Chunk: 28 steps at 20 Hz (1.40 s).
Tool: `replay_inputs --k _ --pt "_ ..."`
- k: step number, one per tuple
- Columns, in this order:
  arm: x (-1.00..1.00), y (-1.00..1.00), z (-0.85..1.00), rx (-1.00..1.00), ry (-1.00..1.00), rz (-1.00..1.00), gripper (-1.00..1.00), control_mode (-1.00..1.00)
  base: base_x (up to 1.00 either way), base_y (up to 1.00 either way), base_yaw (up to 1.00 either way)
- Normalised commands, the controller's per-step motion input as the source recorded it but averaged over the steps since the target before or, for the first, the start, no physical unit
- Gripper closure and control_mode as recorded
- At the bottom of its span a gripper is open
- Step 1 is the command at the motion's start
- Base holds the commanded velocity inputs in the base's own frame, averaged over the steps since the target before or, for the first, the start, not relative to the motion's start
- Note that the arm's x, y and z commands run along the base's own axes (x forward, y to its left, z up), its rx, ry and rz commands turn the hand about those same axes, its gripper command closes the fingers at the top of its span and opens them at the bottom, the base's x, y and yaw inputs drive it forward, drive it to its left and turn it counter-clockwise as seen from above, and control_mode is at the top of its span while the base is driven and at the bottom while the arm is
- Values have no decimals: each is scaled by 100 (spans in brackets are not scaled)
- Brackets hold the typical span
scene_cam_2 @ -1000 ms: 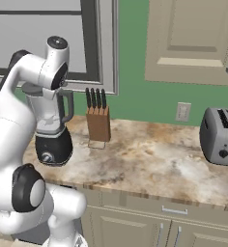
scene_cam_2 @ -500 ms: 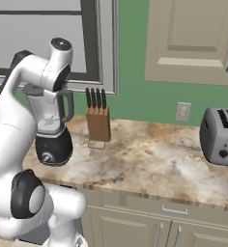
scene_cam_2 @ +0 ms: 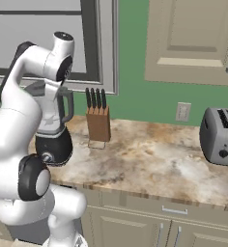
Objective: Close the lid blender by securely placing the lid on top.
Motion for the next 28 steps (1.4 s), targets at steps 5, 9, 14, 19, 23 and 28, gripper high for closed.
replay_inputs --k 5,9,14,19,23,28 --pt "-14 26 0 -1 -2 3 -100 -100 0 0 0" --pt "-25 7 0 0 -11 0 -100 -100 0 0 0" --pt "-17 0 0 0 -12 0 -100 -100 0 0 0" --pt "-1 0 -4 0 -1 0 -100 -100 0 0 0" --pt "19 15 -25 -5 0 0 -100 -100 0 0 0" --pt "1 6 -1 -5 -7 0 -100 -100 0 0 0"
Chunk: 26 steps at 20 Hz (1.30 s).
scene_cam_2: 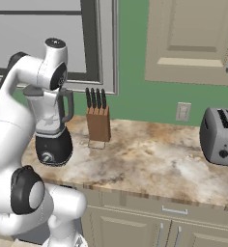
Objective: Close the lid blender by securely placing the lid on top.
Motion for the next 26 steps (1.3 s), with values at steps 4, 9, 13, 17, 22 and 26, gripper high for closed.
replay_inputs --k 4,9,13,17,22,26 --pt "-1 0 11 -4 -24 0 -100 -100 0 0 0" --pt "0 0 21 -3 -23 0 -100 -100 0 0 0" --pt "-18 0 35 0 -22 0 -100 -100 0 0 0" --pt "-62 0 24 0 -22 0 -100 -100 0 0 0" --pt "-78 0 4 0 -22 0 -100 -100 0 0 0" --pt "-85 0 5 0 -19 0 -100 -100 0 0 0"
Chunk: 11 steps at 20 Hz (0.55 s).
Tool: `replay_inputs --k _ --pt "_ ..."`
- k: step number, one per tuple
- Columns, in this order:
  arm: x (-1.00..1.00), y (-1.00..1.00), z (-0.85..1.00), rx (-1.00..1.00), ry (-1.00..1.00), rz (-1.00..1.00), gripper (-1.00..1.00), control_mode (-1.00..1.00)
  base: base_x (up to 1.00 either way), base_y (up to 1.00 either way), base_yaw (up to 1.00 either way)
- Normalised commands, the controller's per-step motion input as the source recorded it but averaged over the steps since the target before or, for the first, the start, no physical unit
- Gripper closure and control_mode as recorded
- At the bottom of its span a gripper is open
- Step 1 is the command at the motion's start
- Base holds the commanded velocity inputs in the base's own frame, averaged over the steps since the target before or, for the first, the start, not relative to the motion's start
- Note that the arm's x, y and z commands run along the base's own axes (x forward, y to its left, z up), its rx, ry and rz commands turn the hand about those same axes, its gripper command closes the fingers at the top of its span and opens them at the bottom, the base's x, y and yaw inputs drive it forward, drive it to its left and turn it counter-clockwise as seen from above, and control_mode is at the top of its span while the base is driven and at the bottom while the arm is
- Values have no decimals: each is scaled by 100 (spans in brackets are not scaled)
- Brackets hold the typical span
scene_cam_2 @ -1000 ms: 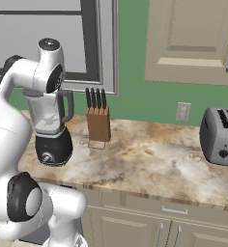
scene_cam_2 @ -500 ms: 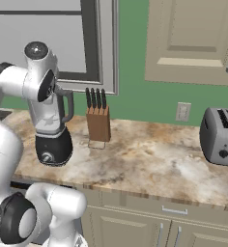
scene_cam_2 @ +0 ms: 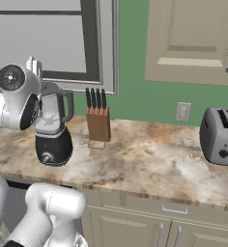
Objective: Close the lid blender by securely placing the lid on top.
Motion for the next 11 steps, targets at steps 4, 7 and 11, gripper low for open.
replay_inputs --k 4,7,11 --pt "-69 -2 21 0 -19 0 -100 -100 0 0 0" --pt "-62 -8 17 0 -17 0 -100 -100 0 0 0" --pt "-48 -7 11 0 -19 0 -100 -100 0 0 0"
